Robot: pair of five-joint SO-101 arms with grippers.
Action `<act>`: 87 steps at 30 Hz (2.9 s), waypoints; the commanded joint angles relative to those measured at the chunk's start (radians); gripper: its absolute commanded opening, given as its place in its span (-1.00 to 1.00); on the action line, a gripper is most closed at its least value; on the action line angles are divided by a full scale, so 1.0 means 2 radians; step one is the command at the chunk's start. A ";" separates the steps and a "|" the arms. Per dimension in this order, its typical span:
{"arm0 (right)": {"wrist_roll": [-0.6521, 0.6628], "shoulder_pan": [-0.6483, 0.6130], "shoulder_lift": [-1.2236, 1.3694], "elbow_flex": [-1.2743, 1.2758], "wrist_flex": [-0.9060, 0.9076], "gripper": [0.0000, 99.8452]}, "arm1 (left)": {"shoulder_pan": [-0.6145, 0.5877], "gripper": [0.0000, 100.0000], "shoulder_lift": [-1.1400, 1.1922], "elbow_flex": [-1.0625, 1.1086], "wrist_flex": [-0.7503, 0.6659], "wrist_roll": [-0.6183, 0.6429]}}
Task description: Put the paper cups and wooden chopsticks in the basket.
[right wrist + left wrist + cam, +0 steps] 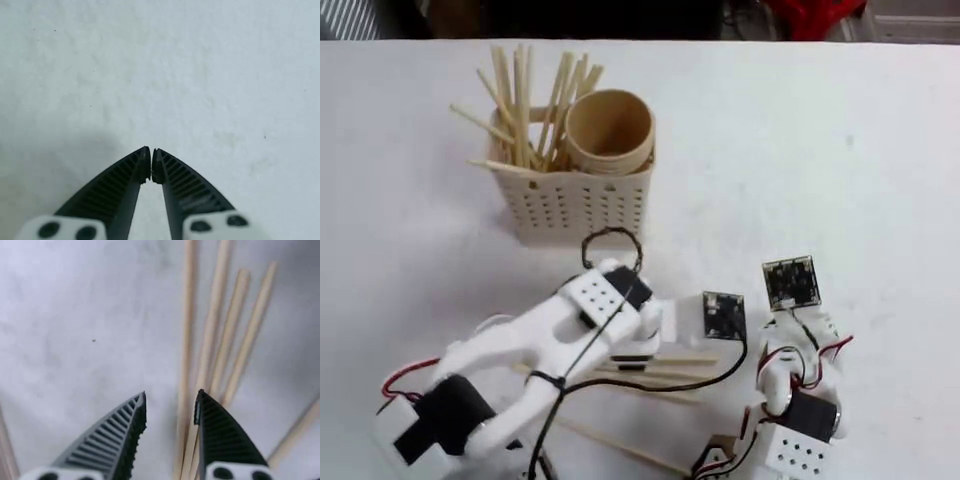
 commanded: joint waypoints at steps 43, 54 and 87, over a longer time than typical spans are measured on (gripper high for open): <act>0.002 0.003 -0.004 0.003 0.001 -0.95 | -0.143 -0.95 -0.380 -0.240 -0.005 0.202; 0.002 0.003 -0.004 0.003 0.001 -0.95 | -0.283 -0.95 -0.308 -0.242 -0.313 0.323; 0.002 0.003 -0.004 0.003 0.001 -0.95 | -0.332 -0.71 -0.367 -0.203 -0.062 0.356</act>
